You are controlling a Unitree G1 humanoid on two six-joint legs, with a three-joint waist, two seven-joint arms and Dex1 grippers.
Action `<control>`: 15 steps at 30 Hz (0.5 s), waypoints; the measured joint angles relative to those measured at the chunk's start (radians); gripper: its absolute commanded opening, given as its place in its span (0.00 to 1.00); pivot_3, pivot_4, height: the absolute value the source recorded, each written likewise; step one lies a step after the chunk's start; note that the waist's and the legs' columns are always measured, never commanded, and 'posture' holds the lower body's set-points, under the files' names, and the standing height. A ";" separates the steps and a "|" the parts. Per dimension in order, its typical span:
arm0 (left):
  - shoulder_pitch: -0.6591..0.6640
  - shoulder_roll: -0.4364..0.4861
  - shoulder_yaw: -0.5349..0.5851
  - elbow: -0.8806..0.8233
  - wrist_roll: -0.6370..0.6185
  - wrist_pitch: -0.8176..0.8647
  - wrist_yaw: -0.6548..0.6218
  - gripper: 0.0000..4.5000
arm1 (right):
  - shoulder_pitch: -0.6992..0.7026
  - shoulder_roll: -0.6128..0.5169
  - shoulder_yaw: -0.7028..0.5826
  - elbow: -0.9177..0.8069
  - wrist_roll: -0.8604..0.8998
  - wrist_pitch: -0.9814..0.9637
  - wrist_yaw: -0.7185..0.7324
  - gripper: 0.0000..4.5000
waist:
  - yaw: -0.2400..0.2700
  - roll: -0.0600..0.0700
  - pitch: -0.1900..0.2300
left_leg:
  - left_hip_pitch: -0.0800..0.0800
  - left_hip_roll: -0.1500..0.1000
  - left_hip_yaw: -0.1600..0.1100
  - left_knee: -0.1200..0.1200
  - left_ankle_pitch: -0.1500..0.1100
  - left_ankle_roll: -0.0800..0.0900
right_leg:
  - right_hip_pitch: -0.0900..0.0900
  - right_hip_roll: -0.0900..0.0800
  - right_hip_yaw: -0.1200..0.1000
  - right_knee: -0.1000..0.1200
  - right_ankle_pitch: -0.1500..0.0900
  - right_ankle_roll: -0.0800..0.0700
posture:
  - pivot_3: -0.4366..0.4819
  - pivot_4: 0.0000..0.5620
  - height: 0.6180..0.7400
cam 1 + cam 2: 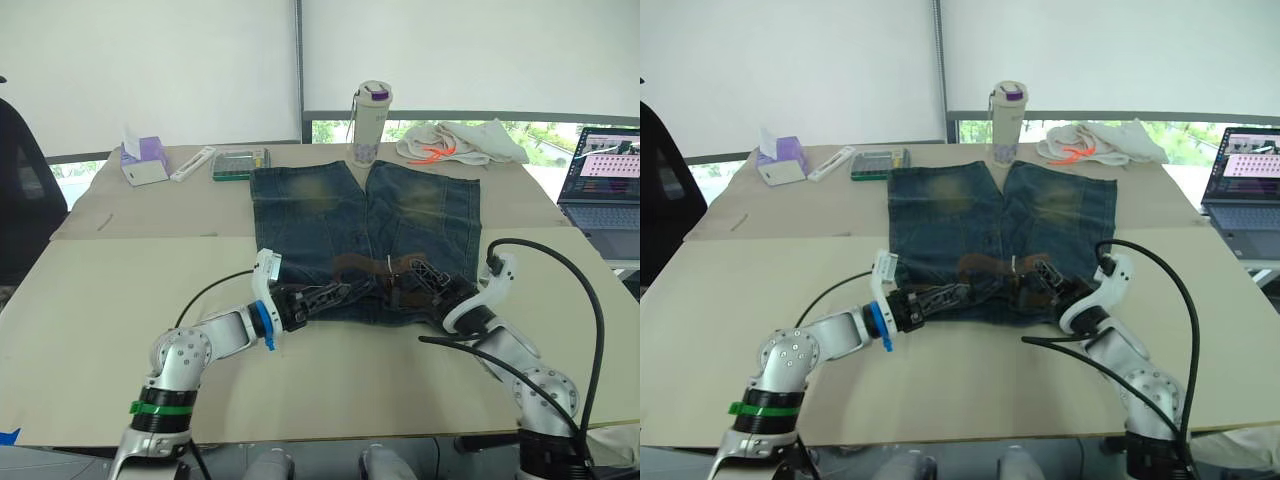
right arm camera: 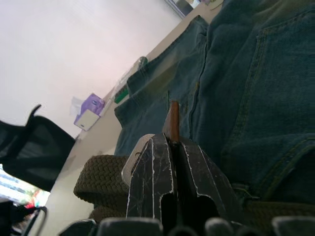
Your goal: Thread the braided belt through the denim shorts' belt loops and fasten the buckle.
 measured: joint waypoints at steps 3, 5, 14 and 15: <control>0.027 -0.001 -0.023 0.011 0.103 -0.065 -0.050 0.97 | 0.000 -0.056 -0.028 0.022 0.012 0.038 0.025 0.00 | 0.006 0.000 0.000 | -0.001 0.000 0.000 0.000 0.000 0.000 | 0.000 -0.001 0.000 -0.001 0.000 0.000 | 0.48 0.27 1.00; 0.043 -0.006 -0.042 0.028 0.158 -0.090 -0.064 0.97 | 0.002 -0.109 -0.058 0.052 0.017 0.069 0.042 0.00 | 0.009 -0.001 0.000 | -0.002 -0.001 0.000 0.001 0.000 0.000 | 0.000 -0.001 0.000 -0.001 0.000 0.000 | 0.48 0.27 1.00; 0.077 -0.053 -0.055 0.034 0.235 -0.088 -0.074 0.97 | 0.023 -0.185 -0.135 0.132 -0.014 0.137 0.050 0.00 | 0.001 -0.001 0.001 | -0.002 0.003 0.001 0.001 -0.001 0.001 | 0.000 0.001 0.000 0.000 0.000 0.001 | 0.48 0.27 1.00; 0.077 -0.053 -0.056 0.038 0.243 -0.088 -0.076 0.97 | 0.027 -0.190 -0.131 0.134 -0.033 0.140 0.052 0.00 | 0.002 -0.001 0.000 | -0.002 0.003 0.001 0.001 -0.001 0.001 | 0.000 0.001 0.000 0.000 0.000 0.001 | 0.48 0.27 1.00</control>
